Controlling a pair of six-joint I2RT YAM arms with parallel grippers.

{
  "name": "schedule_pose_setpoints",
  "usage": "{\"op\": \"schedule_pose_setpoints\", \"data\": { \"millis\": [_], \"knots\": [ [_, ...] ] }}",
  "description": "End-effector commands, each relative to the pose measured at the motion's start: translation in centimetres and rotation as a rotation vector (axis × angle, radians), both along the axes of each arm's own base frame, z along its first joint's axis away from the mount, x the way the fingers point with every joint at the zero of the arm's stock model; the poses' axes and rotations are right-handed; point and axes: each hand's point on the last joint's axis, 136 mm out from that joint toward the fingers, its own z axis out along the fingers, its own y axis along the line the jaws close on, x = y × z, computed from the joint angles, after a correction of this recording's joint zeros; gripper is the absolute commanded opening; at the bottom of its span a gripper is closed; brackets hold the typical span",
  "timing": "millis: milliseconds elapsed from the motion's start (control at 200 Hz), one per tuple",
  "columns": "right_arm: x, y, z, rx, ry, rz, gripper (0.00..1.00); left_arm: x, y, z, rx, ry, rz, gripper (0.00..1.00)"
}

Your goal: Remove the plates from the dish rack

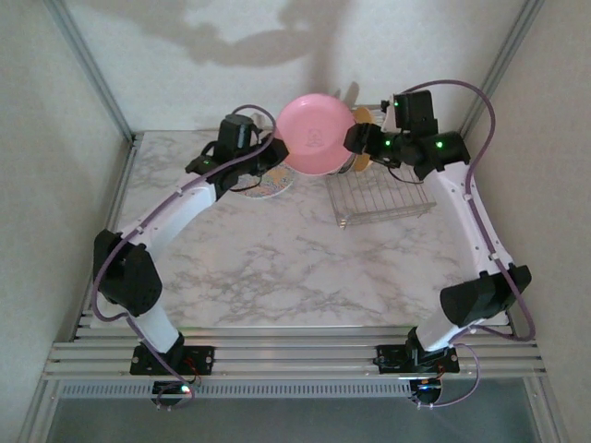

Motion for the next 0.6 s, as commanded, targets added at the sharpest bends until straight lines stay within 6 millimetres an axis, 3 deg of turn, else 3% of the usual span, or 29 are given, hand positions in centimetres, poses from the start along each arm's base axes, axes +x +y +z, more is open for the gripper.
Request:
{"op": "schedule_pose_setpoints", "data": {
  "millis": [0,140,355,470,596],
  "knots": [
    [-1.0,0.8,3.8,-0.040,-0.220,0.050,0.76,-0.1,3.1,3.2,-0.064,-0.055,0.034,0.00],
    [-2.2,2.4,4.5,-0.103,-0.346,0.105,0.83,0.6,7.9,0.6,-0.072,-0.005,0.136,0.00],
    [-3.3,5.6,3.0,-0.244,-0.408,0.167,0.86,1.1,14.1,-6.3,-0.108,0.113,0.303,0.00],
    [-3.2,7.4,1.2,-0.295,-0.350,0.162,0.86,1.7,16.1,-9.5,-0.135,0.156,0.371,0.00],
    [-3.0,9.2,0.1,-0.350,-0.334,0.148,0.86,2.8,16.6,-12.0,-0.135,0.194,0.395,0.00]
  ]
}}
